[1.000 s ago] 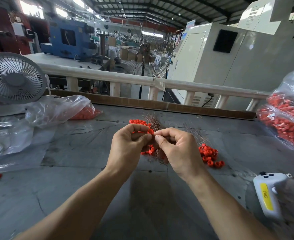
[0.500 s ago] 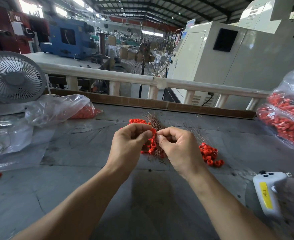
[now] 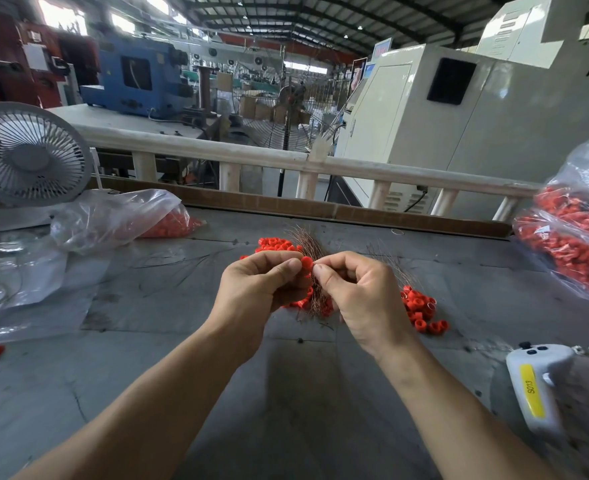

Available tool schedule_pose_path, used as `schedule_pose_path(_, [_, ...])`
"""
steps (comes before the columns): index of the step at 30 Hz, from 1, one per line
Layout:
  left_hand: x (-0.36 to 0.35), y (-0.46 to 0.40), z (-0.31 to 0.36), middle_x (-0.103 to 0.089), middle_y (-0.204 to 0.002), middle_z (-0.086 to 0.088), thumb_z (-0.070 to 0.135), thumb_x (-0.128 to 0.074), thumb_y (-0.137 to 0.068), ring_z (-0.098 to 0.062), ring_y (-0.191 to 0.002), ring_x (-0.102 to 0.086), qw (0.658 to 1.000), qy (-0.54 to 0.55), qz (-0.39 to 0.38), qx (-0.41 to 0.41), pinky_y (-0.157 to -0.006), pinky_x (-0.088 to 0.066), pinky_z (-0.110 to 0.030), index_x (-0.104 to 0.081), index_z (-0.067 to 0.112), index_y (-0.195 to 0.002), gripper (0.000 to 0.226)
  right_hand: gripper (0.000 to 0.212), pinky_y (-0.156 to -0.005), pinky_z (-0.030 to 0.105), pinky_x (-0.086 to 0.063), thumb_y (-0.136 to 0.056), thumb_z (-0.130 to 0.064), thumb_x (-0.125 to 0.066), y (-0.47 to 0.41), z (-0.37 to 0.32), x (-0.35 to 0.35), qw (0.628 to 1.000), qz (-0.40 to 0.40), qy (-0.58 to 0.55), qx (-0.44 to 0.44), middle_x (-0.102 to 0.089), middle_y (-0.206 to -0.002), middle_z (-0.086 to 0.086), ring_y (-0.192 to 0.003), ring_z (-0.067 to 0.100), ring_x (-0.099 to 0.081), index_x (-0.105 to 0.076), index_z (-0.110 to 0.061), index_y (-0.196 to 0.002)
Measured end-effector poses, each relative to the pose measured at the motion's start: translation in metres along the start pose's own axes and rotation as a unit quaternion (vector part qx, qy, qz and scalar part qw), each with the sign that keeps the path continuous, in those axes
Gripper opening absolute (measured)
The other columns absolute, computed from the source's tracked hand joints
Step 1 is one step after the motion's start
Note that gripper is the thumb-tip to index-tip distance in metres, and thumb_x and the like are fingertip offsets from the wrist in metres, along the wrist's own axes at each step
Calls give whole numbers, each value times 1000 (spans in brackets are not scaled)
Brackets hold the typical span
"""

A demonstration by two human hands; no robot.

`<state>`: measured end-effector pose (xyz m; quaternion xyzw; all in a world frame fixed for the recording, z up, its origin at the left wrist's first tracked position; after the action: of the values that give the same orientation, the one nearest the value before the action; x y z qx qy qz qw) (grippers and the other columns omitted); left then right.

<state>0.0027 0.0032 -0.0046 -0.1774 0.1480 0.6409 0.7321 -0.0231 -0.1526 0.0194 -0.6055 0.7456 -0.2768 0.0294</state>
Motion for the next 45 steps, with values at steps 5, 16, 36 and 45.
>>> schedule_pose_path(5, [1, -2, -2, -76, -83, -15, 3, -69, -88, -22, -75, -74, 1000, 23, -12, 8, -72, -63, -31, -76, 2, -96, 10, 14, -53, 8, -41, -94, -14, -73, -2, 2, 1, 1000, 3, -15, 0, -65, -58, -17, -52, -2, -56, -77, -21, -83])
schedule_pose_path(16, [2, -4, -4, -77, -91, -16, 2, -67, -92, -22, -79, -74, 1000, 10, -19, 15, -73, -62, -31, -77, 5, -106, 18, 15, -48, 14, -40, -96, -18, -71, -2, 5, 2, 999, -11, -36, -21, -60, -55, -13, -50, 2, -51, -76, -22, -82])
schedule_pose_path(36, [0, -2, 0, -76, -100, -18, 4, -63, -95, -20, -74, -70, 999, 12, -45, 17, -66, -60, -31, -71, -2, -111, 19, 15, -45, 31, -49, -105, -12, -56, 0, 10, -8, 982, -96, -110, -121, -77, -86, 13, -65, 36, -72, -64, -16, -118])
schedule_pose_path(45, [-2, 1, 3, -72, -92, -22, 2, -62, -96, -24, -74, -71, 998, 33, -36, 42, -75, -63, -34, -67, -2, -105, 12, 10, -49, 27, -51, -102, -15, -63, -3, 14, 1, 990, -92, -17, -105, -79, -81, 3, -67, 18, -73, -73, -19, -102])
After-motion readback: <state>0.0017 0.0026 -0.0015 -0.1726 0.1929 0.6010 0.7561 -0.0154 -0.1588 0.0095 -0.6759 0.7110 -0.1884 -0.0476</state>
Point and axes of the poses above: each hand's wrist, its own y-axis away from the middle knuckle, its own x-axis out of the back of the hand, z = x × y, the point moved 3 cm from there along -y, towards the middle knuckle
